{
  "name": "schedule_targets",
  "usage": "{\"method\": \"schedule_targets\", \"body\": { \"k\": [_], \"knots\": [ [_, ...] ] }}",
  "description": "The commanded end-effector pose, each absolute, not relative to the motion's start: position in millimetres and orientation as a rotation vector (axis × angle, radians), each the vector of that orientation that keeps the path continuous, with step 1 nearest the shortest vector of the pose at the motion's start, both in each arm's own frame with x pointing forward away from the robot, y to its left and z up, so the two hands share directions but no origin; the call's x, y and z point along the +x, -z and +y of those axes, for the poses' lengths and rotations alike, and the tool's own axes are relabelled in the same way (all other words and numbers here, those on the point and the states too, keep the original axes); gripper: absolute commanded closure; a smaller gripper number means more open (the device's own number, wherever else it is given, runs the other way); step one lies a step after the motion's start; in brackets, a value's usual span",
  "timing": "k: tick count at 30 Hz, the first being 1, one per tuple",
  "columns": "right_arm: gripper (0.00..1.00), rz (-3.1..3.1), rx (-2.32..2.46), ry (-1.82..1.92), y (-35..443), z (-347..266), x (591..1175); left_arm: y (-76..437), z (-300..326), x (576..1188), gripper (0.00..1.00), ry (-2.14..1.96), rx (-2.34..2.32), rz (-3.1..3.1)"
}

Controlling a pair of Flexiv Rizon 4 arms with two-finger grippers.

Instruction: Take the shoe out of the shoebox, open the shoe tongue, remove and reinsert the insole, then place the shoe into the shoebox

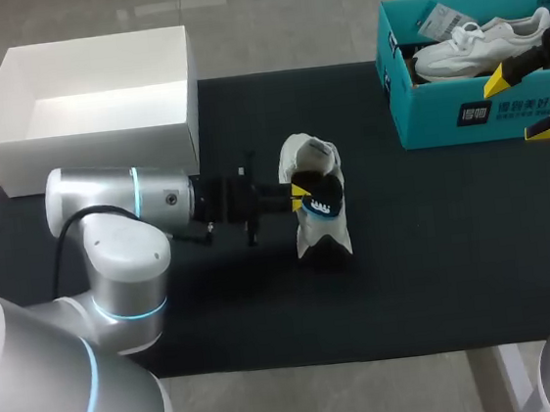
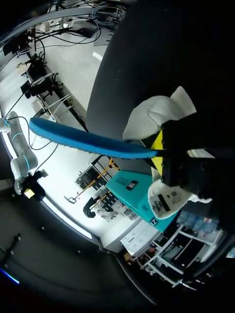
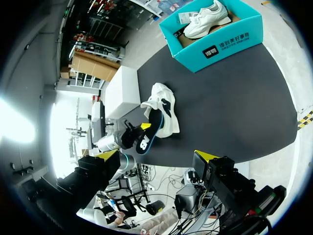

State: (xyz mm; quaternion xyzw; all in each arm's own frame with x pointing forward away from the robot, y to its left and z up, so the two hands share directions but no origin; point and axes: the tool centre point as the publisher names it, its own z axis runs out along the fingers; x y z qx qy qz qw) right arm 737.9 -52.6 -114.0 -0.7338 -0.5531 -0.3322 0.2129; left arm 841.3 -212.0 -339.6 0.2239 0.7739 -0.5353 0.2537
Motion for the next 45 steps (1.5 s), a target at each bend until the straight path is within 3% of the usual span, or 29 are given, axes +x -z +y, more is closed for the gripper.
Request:
{"method": "schedule_targets", "body": {
  "k": [1, 4, 5, 6, 7, 8, 14, 19, 21, 22, 45],
  "knots": [
    [0.00, -1.535, -2.039, 0.918, 114.3, -51.4, 739.4, 343.2, -217.2, 844.7, 1.00, 1.443, 0.602, 2.114],
    [0.00, -1.535, -2.039, 0.918, 114.3, -51.4, 739.4, 339.3, -216.3, 841.2, 1.00, 1.456, 0.593, 2.114],
    [0.00, -1.535, -2.039, 0.918, 114.3, -51.4, 739.4, 337.6, -215.8, 839.8, 0.96, 1.461, 0.590, 2.111],
    [0.00, -1.535, -2.039, 0.918, 114.3, -51.4, 739.4, 335.3, -215.0, 838.4, 0.68, 1.468, 0.583, 2.107],
    [0.00, -1.535, -2.039, 0.918, 114.3, -51.4, 739.4, 333.0, -214.2, 837.2, 0.51, 1.477, 0.581, 2.103],
    [0.00, -1.535, -2.039, 0.918, 114.3, -51.4, 739.4, 330.0, -213.5, 835.5, 0.44, 1.480, 0.584, 2.096],
    [0.00, -1.535, -2.039, 0.918, 114.3, -51.4, 739.4, 314.9, -214.1, 826.4, 0.58, 1.522, 0.605, 2.058],
    [0.00, -1.535, -2.039, 0.918, 114.3, -51.4, 739.4, 313.4, -219.9, 822.6, 0.64, 1.545, 0.617, 2.049],
    [0.00, -1.535, -2.039, 0.918, 114.3, -51.4, 739.4, 315.2, -222.2, 822.5, 0.80, 1.548, 0.618, 2.051],
    [0.00, -1.535, -2.039, 0.918, 114.3, -51.4, 739.4, 315.8, -223.3, 822.2, 1.00, 1.551, 0.620, 2.051],
    [0.00, -1.535, -2.039, 0.918, 114.3, -51.4, 739.4, 324.2, -218.0, 833.8, 1.00, 1.418, 0.650, 1.968]
  ]
}}
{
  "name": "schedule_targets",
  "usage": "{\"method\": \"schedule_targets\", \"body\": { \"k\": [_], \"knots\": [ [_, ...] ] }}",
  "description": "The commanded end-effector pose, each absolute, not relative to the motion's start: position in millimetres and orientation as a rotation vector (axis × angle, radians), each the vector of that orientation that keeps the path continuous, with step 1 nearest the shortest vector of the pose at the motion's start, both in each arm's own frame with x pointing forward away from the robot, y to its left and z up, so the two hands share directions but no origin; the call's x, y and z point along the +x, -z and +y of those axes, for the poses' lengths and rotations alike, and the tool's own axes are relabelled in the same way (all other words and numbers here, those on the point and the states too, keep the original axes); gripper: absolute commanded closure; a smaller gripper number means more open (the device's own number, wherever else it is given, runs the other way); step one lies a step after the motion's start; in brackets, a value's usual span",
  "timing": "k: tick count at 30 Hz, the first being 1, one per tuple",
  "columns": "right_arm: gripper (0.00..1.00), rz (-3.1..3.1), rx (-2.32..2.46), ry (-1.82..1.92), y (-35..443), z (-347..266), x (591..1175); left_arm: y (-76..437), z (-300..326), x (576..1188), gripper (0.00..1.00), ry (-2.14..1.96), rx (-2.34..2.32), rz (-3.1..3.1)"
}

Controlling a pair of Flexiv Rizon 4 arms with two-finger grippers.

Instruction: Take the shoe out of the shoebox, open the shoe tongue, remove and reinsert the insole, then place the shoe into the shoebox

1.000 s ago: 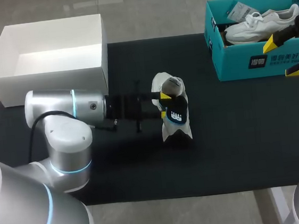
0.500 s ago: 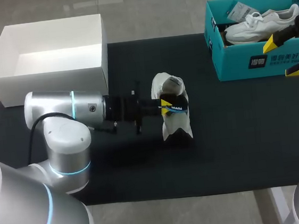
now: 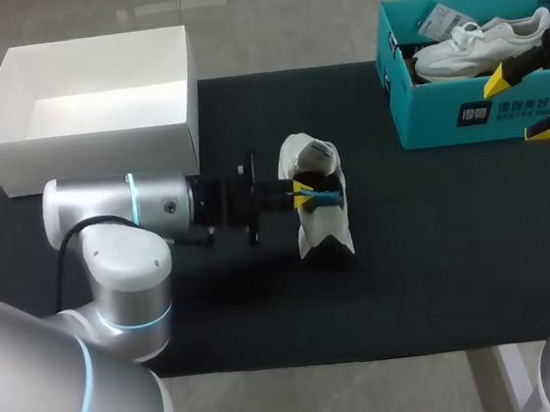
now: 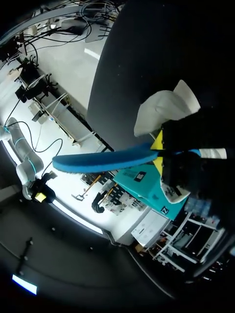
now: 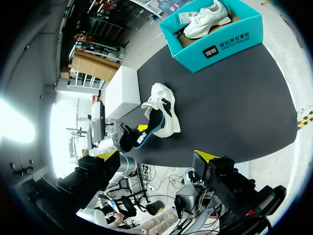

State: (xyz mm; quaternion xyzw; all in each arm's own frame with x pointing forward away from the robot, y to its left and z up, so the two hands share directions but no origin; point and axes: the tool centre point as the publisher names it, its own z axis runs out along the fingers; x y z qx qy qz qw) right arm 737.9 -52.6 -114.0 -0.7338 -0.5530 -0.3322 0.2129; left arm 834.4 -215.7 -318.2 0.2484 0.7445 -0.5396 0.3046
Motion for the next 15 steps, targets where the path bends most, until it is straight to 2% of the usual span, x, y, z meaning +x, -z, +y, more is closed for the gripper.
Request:
{"method": "schedule_targets", "body": {
  "k": [1, 7, 15],
  "knots": [
    [0.00, -1.535, -2.039, 0.918, 114.3, -51.4, 739.4, 326.4, -218.4, 835.1, 1.00, 1.414, 0.645, 1.973],
    [0.00, -1.535, -2.039, 0.918, 114.3, -51.4, 739.4, 335.4, -220.5, 840.3, 1.00, 1.384, 0.644, 1.982],
    [0.00, -1.535, -2.039, 0.918, 114.3, -51.4, 739.4, 321.8, -219.2, 835.6, 1.00, 1.369, 0.675, 1.950]
  ]
}}
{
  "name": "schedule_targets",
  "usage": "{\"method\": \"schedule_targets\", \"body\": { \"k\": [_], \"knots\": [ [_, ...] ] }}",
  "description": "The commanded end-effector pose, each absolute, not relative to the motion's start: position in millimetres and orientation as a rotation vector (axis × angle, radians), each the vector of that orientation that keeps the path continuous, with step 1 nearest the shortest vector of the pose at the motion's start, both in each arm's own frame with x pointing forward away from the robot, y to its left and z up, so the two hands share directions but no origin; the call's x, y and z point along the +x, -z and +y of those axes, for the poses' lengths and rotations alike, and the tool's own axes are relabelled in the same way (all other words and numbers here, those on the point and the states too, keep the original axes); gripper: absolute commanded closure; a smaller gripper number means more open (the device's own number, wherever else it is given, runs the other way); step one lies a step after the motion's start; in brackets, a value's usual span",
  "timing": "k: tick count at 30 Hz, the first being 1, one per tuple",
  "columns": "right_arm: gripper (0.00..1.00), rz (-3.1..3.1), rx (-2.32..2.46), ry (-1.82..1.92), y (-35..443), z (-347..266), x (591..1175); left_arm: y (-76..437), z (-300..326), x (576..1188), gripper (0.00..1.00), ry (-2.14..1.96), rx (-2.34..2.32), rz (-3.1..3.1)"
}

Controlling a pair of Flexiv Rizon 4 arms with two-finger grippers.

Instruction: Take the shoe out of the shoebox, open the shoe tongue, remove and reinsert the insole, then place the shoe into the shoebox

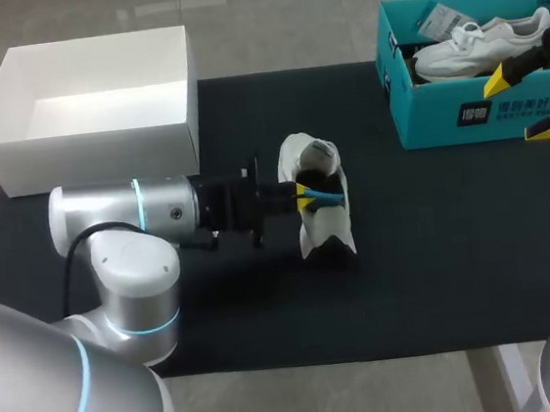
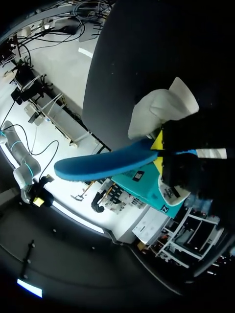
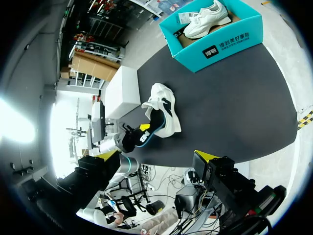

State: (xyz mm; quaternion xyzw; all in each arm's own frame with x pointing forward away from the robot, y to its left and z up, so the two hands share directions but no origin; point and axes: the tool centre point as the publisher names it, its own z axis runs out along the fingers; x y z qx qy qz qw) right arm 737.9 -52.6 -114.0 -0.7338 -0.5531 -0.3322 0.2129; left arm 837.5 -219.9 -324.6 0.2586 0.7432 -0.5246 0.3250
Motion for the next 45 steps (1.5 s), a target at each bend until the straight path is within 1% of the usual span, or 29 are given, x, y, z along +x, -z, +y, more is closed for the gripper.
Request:
{"method": "schedule_targets", "body": {
  "k": [1, 2, 3, 4, 5, 6, 9, 10, 11, 13, 15, 16, 17, 18, 19, 20, 21, 24, 26, 29, 31, 35, 36, 37, 38, 45],
  "knots": [
    [0.00, -1.535, -2.039, 0.918, 114.3, -51.4, 739.4, 320.7, -218.9, 835.5, 1.00, 1.371, 0.675, 1.949],
    [0.00, -1.535, -2.039, 0.918, 114.3, -51.4, 739.4, 319.3, -218.5, 835.3, 0.84, 1.373, 0.675, 1.949],
    [0.00, -1.535, -2.039, 0.918, 114.3, -51.4, 739.4, 318.3, -218.0, 835.2, 0.59, 1.372, 0.674, 1.947],
    [0.00, -1.535, -2.039, 0.918, 114.3, -51.4, 739.4, 317.6, -217.6, 835.3, 0.25, 1.365, 0.674, 1.947],
    [0.00, -1.535, -2.039, 0.918, 114.3, -51.4, 739.4, 317.2, -216.8, 836.0, 0.06, 1.355, 0.673, 1.947],
    [0.00, -1.535, -2.039, 0.918, 114.3, -51.4, 739.4, 317.2, -216.2, 836.8, 0.00, 1.346, 0.675, 1.948],
    [0.00, -1.535, -2.039, 0.918, 114.3, -51.4, 739.4, 320.7, -215.2, 841.3, 0.00, 1.328, 0.673, 1.965],
    [0.00, -1.535, -2.039, 0.918, 114.3, -51.4, 739.4, 321.8, -215.1, 842.5, 0.05, 1.324, 0.672, 1.968],
    [0.00, -1.535, -2.039, 0.918, 114.3, -51.4, 739.4, 322.2, -215.0, 843.2, 0.07, 1.323, 0.671, 1.967],
    [0.00, -1.535, -2.039, 0.918, 114.3, -51.4, 739.4, 323.6, -215.2, 844.7, 0.55, 1.296, 0.680, 1.976],
    [0.00, -1.535, -2.039, 0.918, 114.3, -51.4, 739.4, 325.6, -215.6, 845.8, 0.59, 1.292, 0.677, 1.990],
    [0.00, -1.535, -2.039, 0.918, 114.3, -51.4, 739.4, 326.7, -216.0, 846.0, 0.63, 1.289, 0.678, 1.991],
    [0.00, -1.535, -2.039, 0.918, 114.3, -51.4, 739.4, 327.8, -216.6, 846.1, 0.64, 1.285, 0.681, 1.994],
    [0.00, -1.535, -2.039, 0.918, 114.3, -51.4, 739.4, 328.6, -217.1, 846.2, 0.70, 1.270, 0.687, 2.000],
    [0.00, -1.535, -2.039, 0.918, 114.3, -51.4, 739.4, 329.1, -217.4, 846.3, 0.82, 1.267, 0.689, 1.999],
    [0.00, -1.535, -2.039, 0.918, 114.3, -51.4, 739.4, 329.3, -217.5, 846.3, 0.85, 1.261, 0.694, 2.000],
    [0.00, -1.535, -2.039, 0.918, 114.3, -51.4, 739.4, 329.4, -217.6, 846.3, 0.86, 1.258, 0.695, 2.001],
    [0.00, -1.535, -2.039, 0.918, 114.3, -51.4, 739.4, 330.6, -216.3, 845.4, 0.76, 1.243, 0.701, 2.010],
    [0.00, -1.535, -2.039, 0.918, 114.3, -51.4, 739.4, 332.8, -214.7, 844.8, 0.71, 1.232, 0.706, 2.019],
    [0.00, -1.535, -2.039, 0.918, 114.3, -51.4, 739.4, 337.2, -212.8, 844.4, 0.70, 1.214, 0.712, 2.042],
    [0.00, -1.535, -2.039, 0.918, 114.3, -51.4, 739.4, 340.2, -213.1, 844.9, 0.73, 1.198, 0.717, 2.057],
    [0.00, -1.535, -2.039, 0.918, 114.3, -51.4, 739.4, 343.6, -215.8, 846.4, 0.84, 1.182, 0.724, 2.063],
    [0.00, -1.535, -2.039, 0.918, 114.3, -51.4, 739.4, 343.9, -216.5, 846.5, 0.85, 1.179, 0.725, 2.062],
    [0.00, -1.535, -2.039, 0.918, 114.3, -51.4, 739.4, 344.0, -217.0, 846.5, 0.98, 1.175, 0.727, 2.060],
    [0.00, -1.535, -2.039, 0.918, 114.3, -51.4, 739.4, 344.1, -217.5, 846.3, 1.00, 1.172, 0.728, 2.058],
    [0.00, -1.535, -2.039, 0.918, 114.3, -51.4, 739.4, 343.8, -217.1, 847.3, 1.00, 1.153, 0.663, 2.025]
  ]
}}
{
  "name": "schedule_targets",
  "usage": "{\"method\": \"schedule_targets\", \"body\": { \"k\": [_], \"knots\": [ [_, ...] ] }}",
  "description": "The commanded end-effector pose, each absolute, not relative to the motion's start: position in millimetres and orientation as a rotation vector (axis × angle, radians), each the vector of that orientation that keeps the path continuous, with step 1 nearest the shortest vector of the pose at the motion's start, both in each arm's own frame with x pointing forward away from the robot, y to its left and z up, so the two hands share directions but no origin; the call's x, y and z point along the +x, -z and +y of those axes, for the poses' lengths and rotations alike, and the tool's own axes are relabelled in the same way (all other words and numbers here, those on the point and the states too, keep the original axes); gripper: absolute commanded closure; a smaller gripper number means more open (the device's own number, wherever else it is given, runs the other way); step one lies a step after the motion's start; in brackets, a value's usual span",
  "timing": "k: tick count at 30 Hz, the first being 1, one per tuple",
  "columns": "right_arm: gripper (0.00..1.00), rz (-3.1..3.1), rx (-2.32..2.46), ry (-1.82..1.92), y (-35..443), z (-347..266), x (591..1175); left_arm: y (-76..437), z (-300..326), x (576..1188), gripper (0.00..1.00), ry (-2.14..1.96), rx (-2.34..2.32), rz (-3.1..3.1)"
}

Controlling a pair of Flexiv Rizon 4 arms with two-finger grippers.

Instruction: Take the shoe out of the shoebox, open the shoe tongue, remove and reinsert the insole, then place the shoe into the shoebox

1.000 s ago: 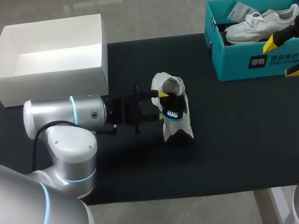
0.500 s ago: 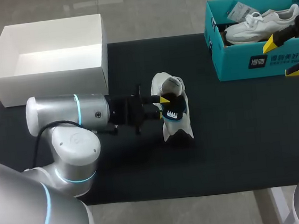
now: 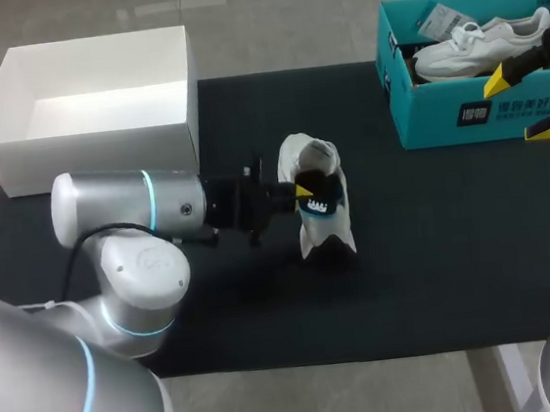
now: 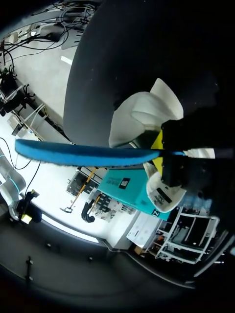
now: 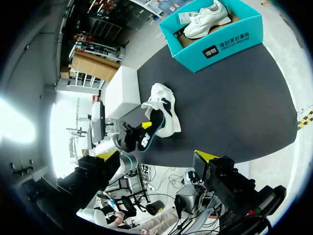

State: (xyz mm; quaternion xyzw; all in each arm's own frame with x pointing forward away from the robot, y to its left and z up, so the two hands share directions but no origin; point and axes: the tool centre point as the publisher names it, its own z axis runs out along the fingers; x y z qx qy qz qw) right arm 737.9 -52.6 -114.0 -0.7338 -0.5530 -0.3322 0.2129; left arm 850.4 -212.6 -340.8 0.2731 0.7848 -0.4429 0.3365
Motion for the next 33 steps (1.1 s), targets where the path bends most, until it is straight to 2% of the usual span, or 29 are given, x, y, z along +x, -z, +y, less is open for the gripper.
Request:
{"method": "schedule_targets", "body": {
  "k": [1, 33],
  "knots": [
    [0.00, -1.535, -2.039, 0.918, 114.3, -51.4, 739.4, 343.0, -216.8, 847.4, 1.00, 1.153, 0.648, 2.019],
    [0.00, -1.535, -2.039, 0.918, 114.3, -51.4, 739.4, 349.6, -219.8, 865.7, 1.00, 1.008, 0.564, 2.044]
  ]
}}
